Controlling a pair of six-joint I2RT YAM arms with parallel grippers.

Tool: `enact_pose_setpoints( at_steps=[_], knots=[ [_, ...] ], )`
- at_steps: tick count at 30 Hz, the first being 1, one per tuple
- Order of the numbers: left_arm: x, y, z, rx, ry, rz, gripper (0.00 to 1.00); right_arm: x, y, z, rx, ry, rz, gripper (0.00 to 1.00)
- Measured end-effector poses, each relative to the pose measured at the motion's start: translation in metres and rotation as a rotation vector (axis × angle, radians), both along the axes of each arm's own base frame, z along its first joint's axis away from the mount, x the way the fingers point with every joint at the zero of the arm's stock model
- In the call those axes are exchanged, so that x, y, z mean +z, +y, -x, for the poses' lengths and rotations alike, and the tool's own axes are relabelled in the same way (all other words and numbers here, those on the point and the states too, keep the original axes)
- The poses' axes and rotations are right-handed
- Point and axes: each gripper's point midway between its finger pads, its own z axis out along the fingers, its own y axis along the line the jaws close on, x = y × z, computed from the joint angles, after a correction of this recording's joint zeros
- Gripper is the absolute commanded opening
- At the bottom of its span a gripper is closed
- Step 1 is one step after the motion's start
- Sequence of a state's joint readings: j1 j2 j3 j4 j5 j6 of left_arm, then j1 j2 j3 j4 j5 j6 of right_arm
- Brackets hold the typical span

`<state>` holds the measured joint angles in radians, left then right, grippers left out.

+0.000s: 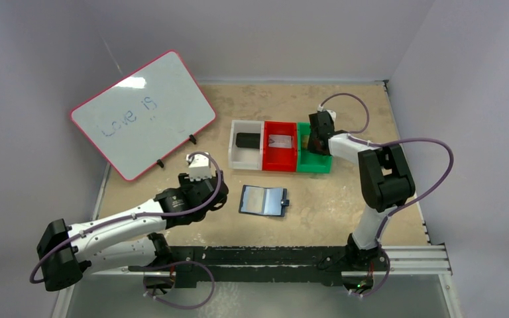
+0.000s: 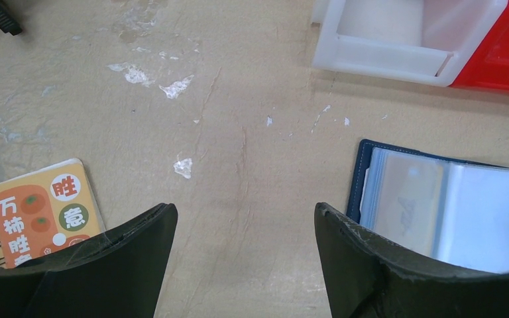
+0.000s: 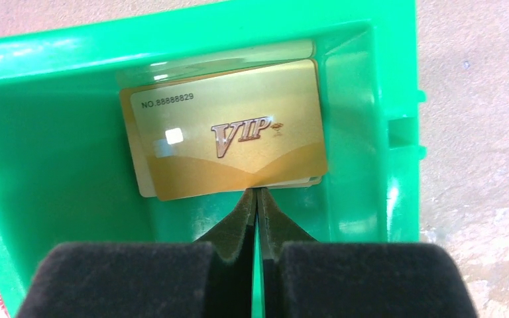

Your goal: Take the credit cards out of the card holder

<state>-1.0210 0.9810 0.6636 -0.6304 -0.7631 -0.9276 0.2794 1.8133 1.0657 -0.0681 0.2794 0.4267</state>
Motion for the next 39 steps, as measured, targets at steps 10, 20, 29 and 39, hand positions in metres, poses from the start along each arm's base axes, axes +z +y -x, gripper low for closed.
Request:
enact_pose_setpoints(
  at_steps=[10,20,29,39],
  knots=[
    [-0.002,-0.002,-0.001,0.000,0.004,-0.006,0.76,0.032,0.006,0.006,0.043,-0.063,-0.041,0.28],
    [-0.009,-0.008,-0.011,0.018,0.025,0.002,0.77,0.165,0.059,0.074,0.180,-0.422,-0.260,0.39],
    [-0.015,0.009,-0.029,0.105,0.078,0.061,0.77,0.101,0.164,0.165,0.315,-0.209,-0.308,0.57],
    [0.012,0.032,-0.019,0.203,-0.031,0.213,0.81,0.040,0.212,0.200,0.320,-0.062,-0.176,0.62]
  ],
)
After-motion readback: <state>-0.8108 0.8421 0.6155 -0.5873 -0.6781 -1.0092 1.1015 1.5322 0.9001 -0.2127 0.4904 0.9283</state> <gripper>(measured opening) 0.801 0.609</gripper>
